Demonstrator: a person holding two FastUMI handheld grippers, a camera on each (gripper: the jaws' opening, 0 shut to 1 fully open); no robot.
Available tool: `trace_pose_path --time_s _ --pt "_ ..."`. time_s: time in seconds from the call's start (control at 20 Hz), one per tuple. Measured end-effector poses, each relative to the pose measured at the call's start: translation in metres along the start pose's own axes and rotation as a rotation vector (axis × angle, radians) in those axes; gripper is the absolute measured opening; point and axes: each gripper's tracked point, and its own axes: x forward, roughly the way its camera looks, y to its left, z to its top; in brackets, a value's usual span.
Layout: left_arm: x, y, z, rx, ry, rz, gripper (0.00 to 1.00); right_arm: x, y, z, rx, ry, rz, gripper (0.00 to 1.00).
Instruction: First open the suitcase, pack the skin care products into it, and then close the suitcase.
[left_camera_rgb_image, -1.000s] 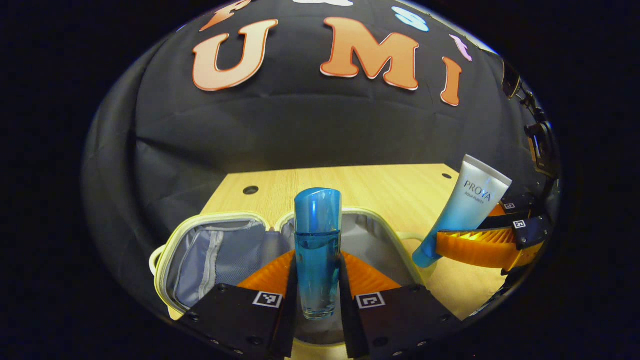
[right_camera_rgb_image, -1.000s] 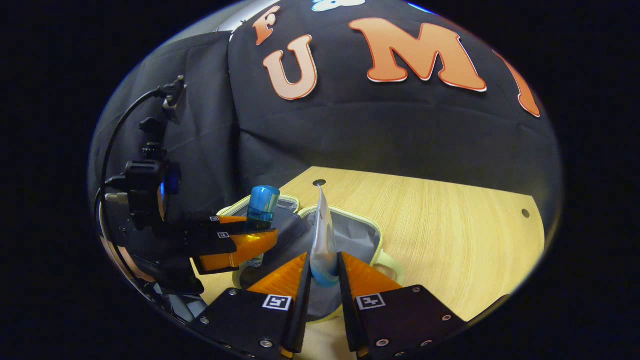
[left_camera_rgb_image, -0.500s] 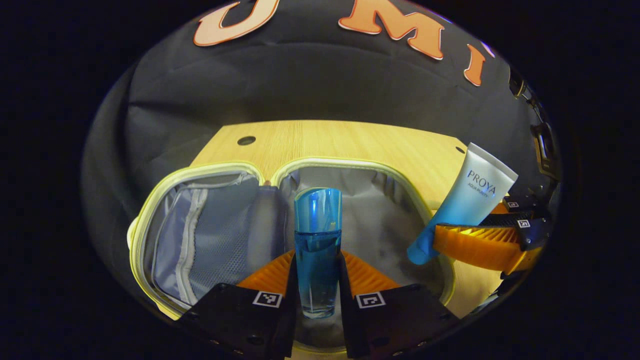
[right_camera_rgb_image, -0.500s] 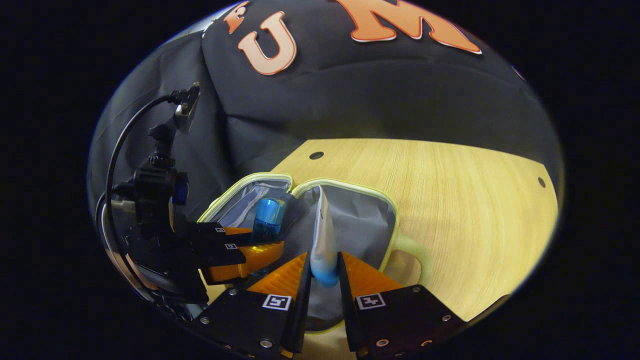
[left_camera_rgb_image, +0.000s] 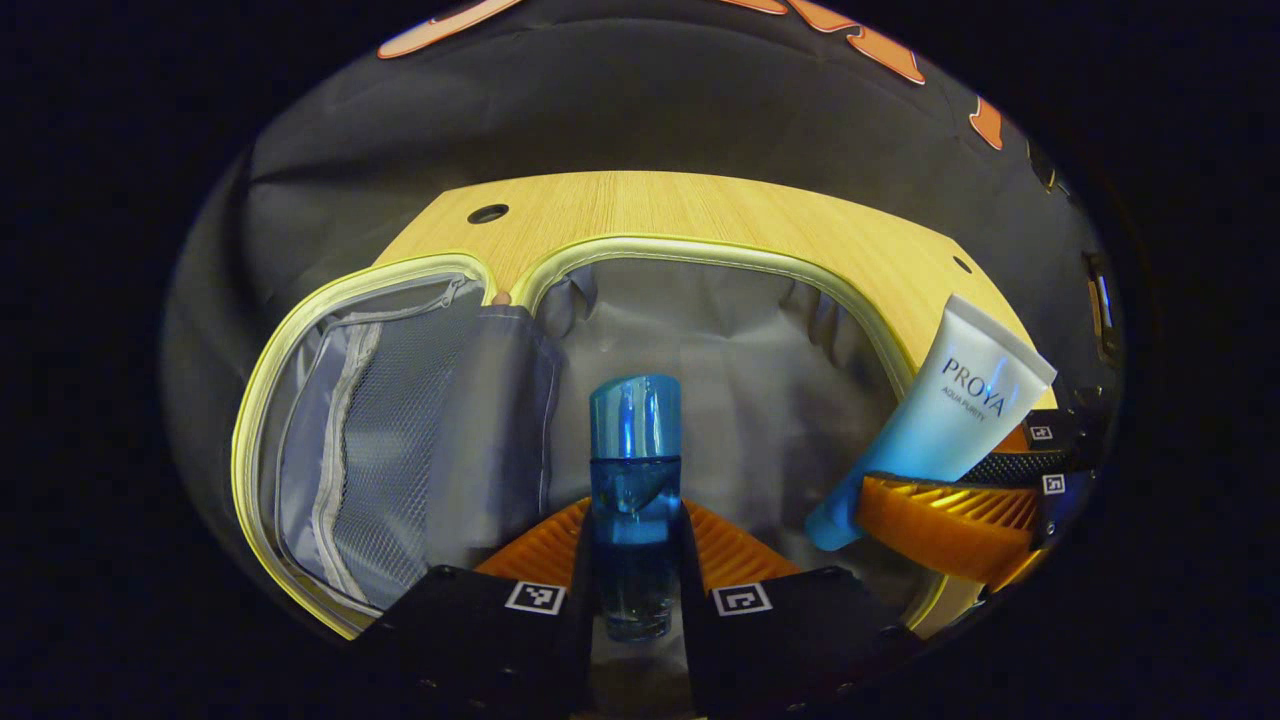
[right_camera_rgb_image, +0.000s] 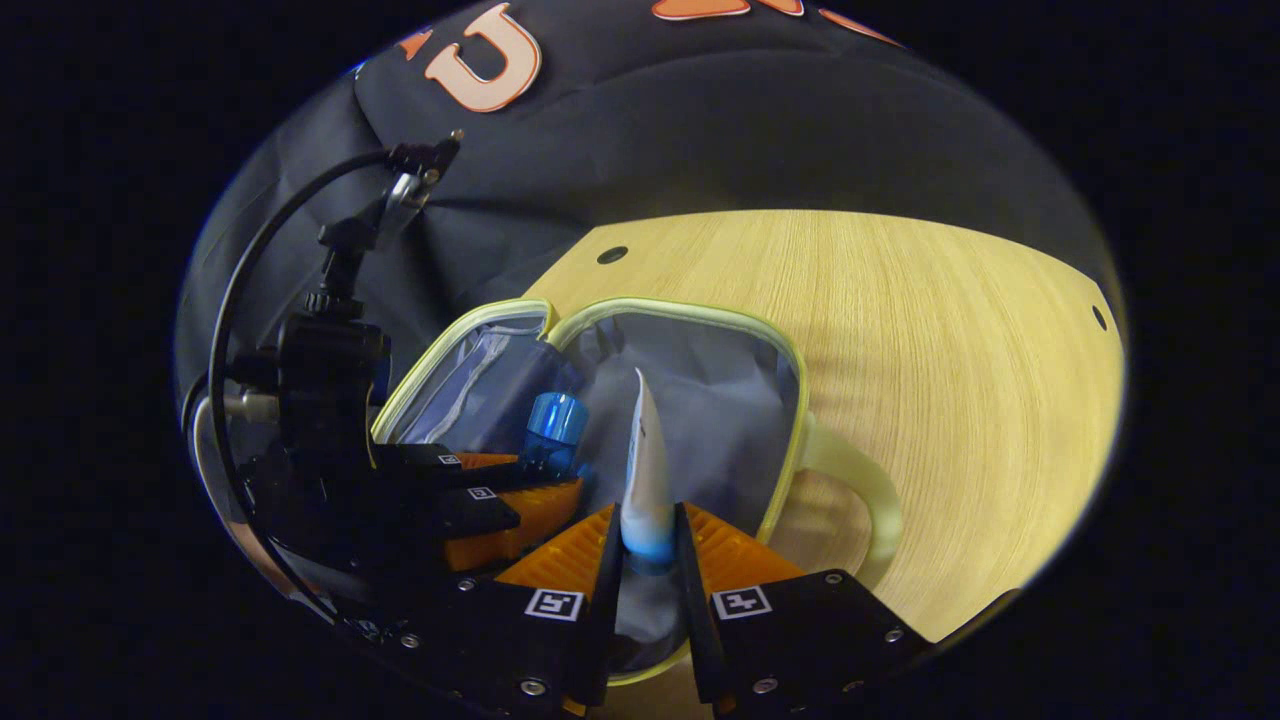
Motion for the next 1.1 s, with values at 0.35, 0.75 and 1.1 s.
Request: trace_pose_path --time_s 0.35,0.75,1.1 --pt "-0.004 0.001 0.000 -0.016 0.002 0.022 0.45 0.006 -0.001 -0.002 0.083 0.075 0.003 0.33" --pt "-0.063 0.017 0.039 -0.076 -0.214 -0.001 0.65 0.009 -0.002 -0.003 0.168 0.128 -0.033 0.34" --pt "-0.090 0.114 0.040 -0.194 -0.312 0.159 0.99 0.010 -0.003 -0.001 0.179 0.120 -0.073 0.35"
